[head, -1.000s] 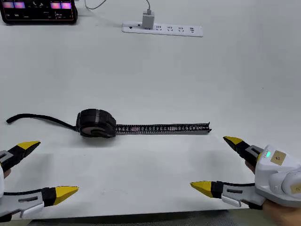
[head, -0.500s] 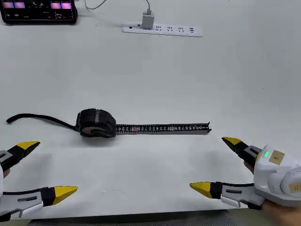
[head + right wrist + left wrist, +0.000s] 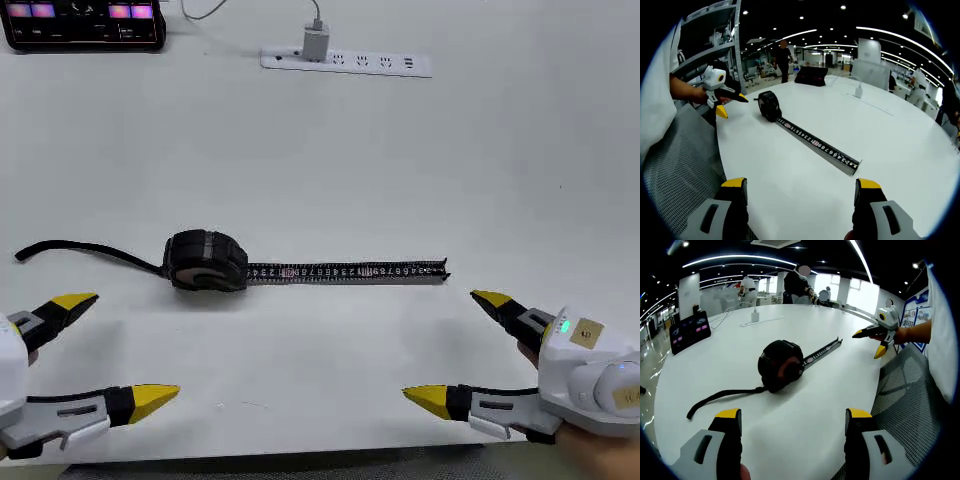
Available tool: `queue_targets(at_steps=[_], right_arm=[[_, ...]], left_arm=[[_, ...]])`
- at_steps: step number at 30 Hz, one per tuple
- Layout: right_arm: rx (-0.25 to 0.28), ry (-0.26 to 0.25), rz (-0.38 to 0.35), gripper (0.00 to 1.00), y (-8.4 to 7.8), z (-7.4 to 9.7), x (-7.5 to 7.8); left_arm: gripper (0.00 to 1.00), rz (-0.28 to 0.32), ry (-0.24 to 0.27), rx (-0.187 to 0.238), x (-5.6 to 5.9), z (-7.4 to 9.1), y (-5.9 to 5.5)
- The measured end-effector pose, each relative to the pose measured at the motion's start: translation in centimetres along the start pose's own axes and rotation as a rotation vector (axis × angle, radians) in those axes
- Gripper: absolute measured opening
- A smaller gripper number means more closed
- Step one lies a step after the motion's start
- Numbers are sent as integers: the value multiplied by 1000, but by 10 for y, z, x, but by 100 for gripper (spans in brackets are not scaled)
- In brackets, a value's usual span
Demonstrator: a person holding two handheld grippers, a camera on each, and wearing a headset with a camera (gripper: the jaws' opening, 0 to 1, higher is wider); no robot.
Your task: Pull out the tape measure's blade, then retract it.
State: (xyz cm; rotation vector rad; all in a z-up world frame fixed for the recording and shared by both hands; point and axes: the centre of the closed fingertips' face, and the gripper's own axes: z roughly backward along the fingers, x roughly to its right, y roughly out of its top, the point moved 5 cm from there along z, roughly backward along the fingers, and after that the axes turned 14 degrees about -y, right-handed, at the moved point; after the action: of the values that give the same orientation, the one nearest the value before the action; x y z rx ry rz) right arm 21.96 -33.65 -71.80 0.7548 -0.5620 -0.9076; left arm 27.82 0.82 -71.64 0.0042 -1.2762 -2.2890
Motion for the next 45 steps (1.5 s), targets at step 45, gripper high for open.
queue_targets(at_steps=[45], right_arm=[[-1,-1,-25,84,-2,-3,6]], left_arm=[[82,110,49,81,-24,-63,44]])
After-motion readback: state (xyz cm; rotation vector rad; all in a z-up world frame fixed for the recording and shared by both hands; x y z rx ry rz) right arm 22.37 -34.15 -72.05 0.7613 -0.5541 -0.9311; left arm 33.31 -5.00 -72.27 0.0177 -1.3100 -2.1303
